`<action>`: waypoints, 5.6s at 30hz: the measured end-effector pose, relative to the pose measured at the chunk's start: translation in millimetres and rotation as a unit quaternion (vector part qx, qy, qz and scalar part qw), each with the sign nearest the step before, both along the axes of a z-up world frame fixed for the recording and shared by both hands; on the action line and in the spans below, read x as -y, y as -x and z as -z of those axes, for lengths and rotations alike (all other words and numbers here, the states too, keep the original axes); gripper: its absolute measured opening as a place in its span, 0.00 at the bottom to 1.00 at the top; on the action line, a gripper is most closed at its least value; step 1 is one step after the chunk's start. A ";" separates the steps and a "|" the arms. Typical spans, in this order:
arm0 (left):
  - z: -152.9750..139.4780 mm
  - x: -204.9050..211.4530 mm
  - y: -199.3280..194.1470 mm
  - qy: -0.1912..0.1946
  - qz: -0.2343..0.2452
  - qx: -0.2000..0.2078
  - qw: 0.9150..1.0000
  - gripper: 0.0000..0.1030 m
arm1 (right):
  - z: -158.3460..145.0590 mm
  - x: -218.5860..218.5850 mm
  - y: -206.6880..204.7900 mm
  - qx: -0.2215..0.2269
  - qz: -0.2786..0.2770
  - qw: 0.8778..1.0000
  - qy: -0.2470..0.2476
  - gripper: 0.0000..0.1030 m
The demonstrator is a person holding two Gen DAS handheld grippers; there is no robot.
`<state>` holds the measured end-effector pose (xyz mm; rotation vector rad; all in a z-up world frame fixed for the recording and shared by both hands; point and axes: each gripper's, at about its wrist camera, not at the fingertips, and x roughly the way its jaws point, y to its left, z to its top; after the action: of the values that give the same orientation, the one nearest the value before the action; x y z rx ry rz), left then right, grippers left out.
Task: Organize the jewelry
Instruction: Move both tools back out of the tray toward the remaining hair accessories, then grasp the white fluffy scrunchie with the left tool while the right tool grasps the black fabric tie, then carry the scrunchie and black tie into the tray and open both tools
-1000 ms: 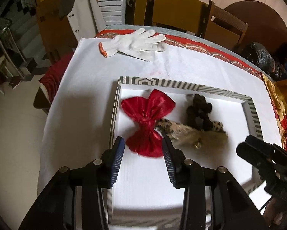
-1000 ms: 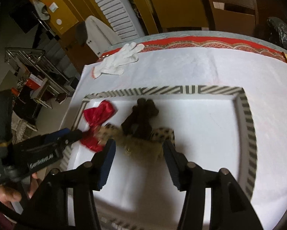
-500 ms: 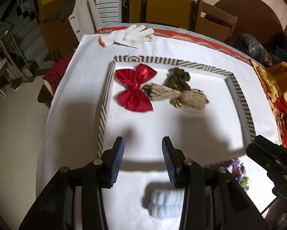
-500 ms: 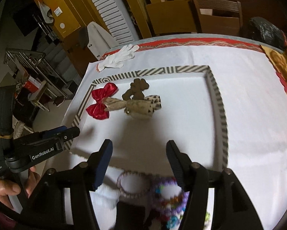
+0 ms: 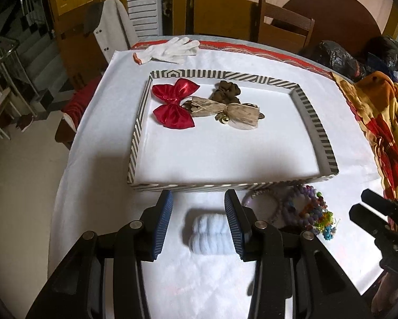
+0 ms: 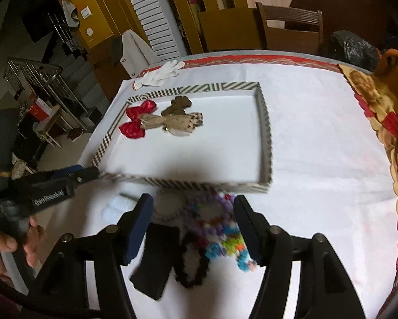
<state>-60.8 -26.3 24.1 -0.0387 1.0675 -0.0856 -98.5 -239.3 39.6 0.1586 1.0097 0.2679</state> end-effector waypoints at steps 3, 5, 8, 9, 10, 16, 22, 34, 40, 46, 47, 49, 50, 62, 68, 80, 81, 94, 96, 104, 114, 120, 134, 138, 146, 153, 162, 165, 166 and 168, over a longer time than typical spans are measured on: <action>-3.5 3.5 8.5 0.002 0.001 0.004 1.000 0.36 | 4.9 8.9 11.1 -0.008 0.005 1.000 -0.002 0.64; -5.1 6.7 14.1 0.002 0.002 0.005 1.000 0.36 | 7.3 12.5 16.3 -0.012 0.009 1.000 -0.004 0.64; -5.8 11.1 20.4 -0.001 0.003 0.007 1.000 0.36 | 8.1 17.1 26.7 -0.012 0.014 1.000 -0.002 0.64; -5.1 13.1 22.2 0.000 0.003 0.005 1.000 0.36 | 7.7 17.7 29.8 -0.011 0.014 1.000 -0.001 0.64; -4.3 15.4 23.8 0.001 0.004 0.002 1.000 0.36 | 7.3 19.2 33.6 -0.009 0.015 1.000 0.002 0.65; -2.3 26.2 34.0 -0.001 0.007 0.001 1.000 0.36 | 12.8 26.4 44.8 -0.020 0.020 1.000 -0.003 0.68; -0.9 33.1 39.3 0.001 0.009 -0.003 1.000 0.36 | 11.9 31.7 55.3 -0.019 0.022 1.000 -0.011 0.68; 3.9 39.8 49.9 -0.004 0.013 -0.009 1.000 0.36 | 10.6 29.5 64.5 -0.019 0.010 1.000 -0.017 0.68; 8.3 37.0 52.9 -0.003 0.009 -0.016 1.000 0.36 | 12.6 23.4 65.5 -0.024 -0.001 1.000 -0.018 0.68; 11.5 28.4 52.2 0.003 0.003 -0.026 1.000 0.36 | 17.1 18.2 64.8 -0.029 -0.010 0.999 -0.018 0.68; 12.5 25.3 51.7 0.009 0.002 -0.030 1.000 0.36 | 17.7 17.1 65.1 -0.029 -0.012 0.999 -0.017 0.68; 14.5 17.5 50.5 0.017 -0.006 -0.036 0.999 0.36 | 18.8 16.4 65.7 -0.030 -0.015 0.999 -0.019 0.68; 16.1 11.5 50.1 0.020 -0.013 -0.040 0.999 0.36 | 19.8 15.7 65.8 -0.031 -0.017 0.999 -0.023 0.68; 32.2 -15.9 43.7 0.061 -0.049 -0.077 0.994 0.36 | 38.7 0.4 63.3 -0.058 -0.042 0.997 -0.042 0.68; 38.6 -17.0 31.1 0.106 -0.055 -0.094 0.988 0.36 | 44.3 -20.5 62.0 -0.073 -0.069 0.993 -0.066 0.68; 59.9 -11.4 -0.5 0.153 -0.030 -0.128 0.979 0.40 | 79.2 -55.9 52.5 -0.114 -0.070 0.990 -0.053 0.68; 61.6 -11.3 -2.5 0.154 -0.027 -0.131 0.979 0.42 | 82.0 -57.0 50.9 -0.117 -0.066 0.989 -0.057 0.68; 76.3 -23.0 -7.0 0.130 -0.023 -0.148 0.980 0.43 | 99.2 -55.1 31.3 -0.116 -0.027 0.991 -0.064 0.25; 81.2 -22.5 -6.0 0.143 -0.024 -0.155 0.977 0.43 | 99.7 -54.3 29.7 -0.115 -0.028 0.991 -0.065 0.15; 55.7 -13.0 3.5 0.121 0.000 -0.106 0.987 0.20 | 81.6 -54.1 36.9 -0.099 -0.052 0.991 -0.070 0.11; 8.0 -14.3 4.1 0.121 -0.001 -0.056 0.991 0.20 | 24.4 -34.4 42.6 -0.036 -0.056 0.993 -0.101 0.11; -11.2 -17.0 -10.3 0.115 -0.010 -0.031 0.993 0.20 | 3.9 -19.8 26.3 -0.013 -0.039 0.994 -0.096 0.11; -8.4 -18.7 -49.6 0.094 -0.015 -0.026 0.995 0.19 | -4.1 -6.4 -23.5 -0.001 -0.012 0.997 -0.077 0.11; -4.2 -18.2 -57.5 0.091 -0.013 -0.032 0.995 0.19 | -1.8 -7.8 -34.8 -0.003 -0.008 0.997 -0.076 0.11; 13.8 -19.5 -79.5 0.093 -0.018 -0.053 0.994 0.19 | 16.4 -8.2 -68.9 -0.023 -0.003 0.998 -0.060 0.11; 31.6 -20.6 -103.1 0.094 -0.026 -0.069 0.993 0.20 | 35.6 -3.2 -121.5 -0.047 0.001 0.998 -0.043 0.11; 49.6 -29.9 -126.1 0.092 -0.043 -0.084 0.991 0.20 | 58.4 -10.8 -191.3 -0.068 -0.013 0.997 -0.024 0.11; 55.8 -32.8 -131.0 0.095 -0.048 -0.091 0.990 0.20 | 65.6 -16.4 -210.5 -0.073 -0.019 0.997 -0.019 0.11; 56.8 -33.0 -132.3 0.095 -0.049 -0.091 0.990 0.20 | 68.0 -17.6 -215.7 -0.074 -0.021 0.997 -0.019 0.11; 59.8 -33.4 -134.3 0.092 -0.049 -0.093 0.990 0.20 | 74.3 -21.1 -226.7 -0.078 -0.026 0.996 -0.017 0.11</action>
<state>73.5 7.1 -35.7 -0.2709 1.2399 -0.0924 128.2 -218.2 -34.7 0.1867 1.1651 0.3245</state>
